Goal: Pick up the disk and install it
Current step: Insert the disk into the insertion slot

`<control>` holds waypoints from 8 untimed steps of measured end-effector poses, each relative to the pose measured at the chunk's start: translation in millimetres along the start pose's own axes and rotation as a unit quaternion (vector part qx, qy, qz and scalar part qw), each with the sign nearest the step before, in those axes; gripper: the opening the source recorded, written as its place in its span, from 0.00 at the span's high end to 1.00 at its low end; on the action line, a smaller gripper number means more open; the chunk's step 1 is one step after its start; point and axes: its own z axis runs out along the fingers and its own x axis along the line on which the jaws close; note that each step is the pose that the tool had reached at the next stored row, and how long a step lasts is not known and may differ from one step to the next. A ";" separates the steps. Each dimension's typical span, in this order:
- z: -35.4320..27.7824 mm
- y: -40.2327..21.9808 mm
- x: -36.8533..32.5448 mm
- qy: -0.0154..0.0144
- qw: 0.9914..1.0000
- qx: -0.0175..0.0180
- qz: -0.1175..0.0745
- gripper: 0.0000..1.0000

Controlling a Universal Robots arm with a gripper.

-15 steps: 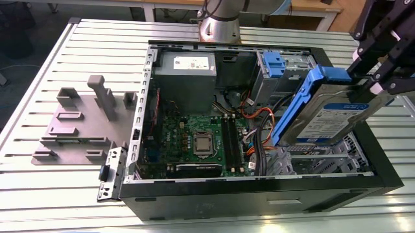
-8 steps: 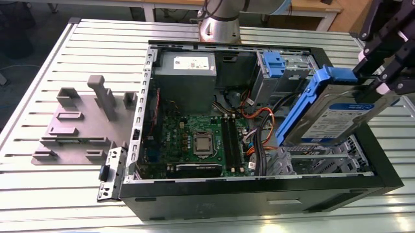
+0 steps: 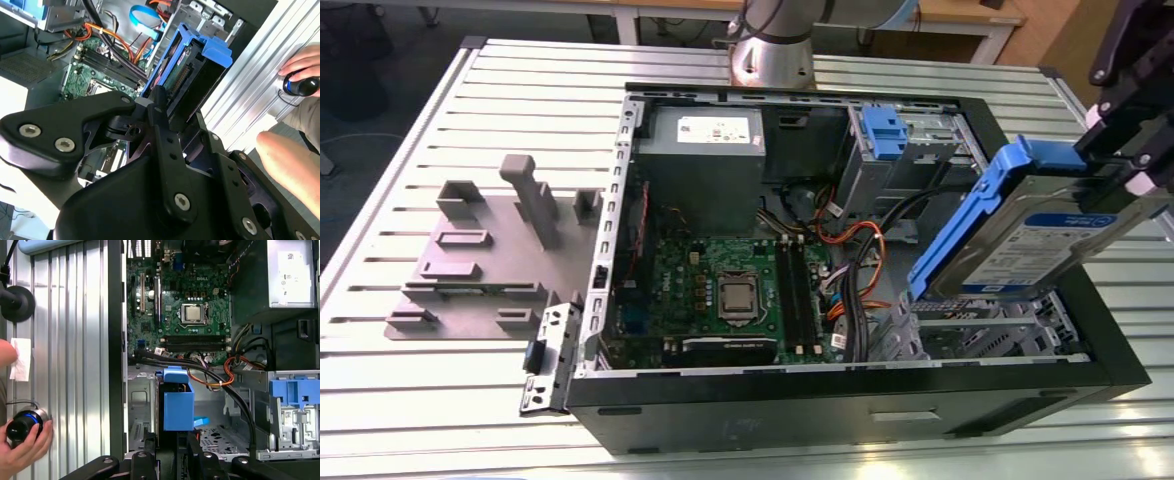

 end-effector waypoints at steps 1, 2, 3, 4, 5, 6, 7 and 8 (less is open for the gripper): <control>0.0 -2.2 -0.1 0.000 1.000 0.000 0.000 0.65; 0.1 -4.1 -0.1 0.000 1.000 0.000 0.000 0.65; 0.3 -5.8 -0.2 0.000 1.000 0.000 0.000 0.65; 0.6 -7.2 -0.2 0.000 1.000 0.000 0.000 0.65; 1.1 -8.1 -0.3 0.000 1.000 0.000 0.000 0.65; 1.9 -8.9 -0.2 0.000 1.000 0.000 0.000 0.65; 3.2 -9.6 -0.1 0.000 1.000 0.000 0.000 0.65; 4.5 -10.1 -0.1 0.000 1.000 0.000 0.000 0.65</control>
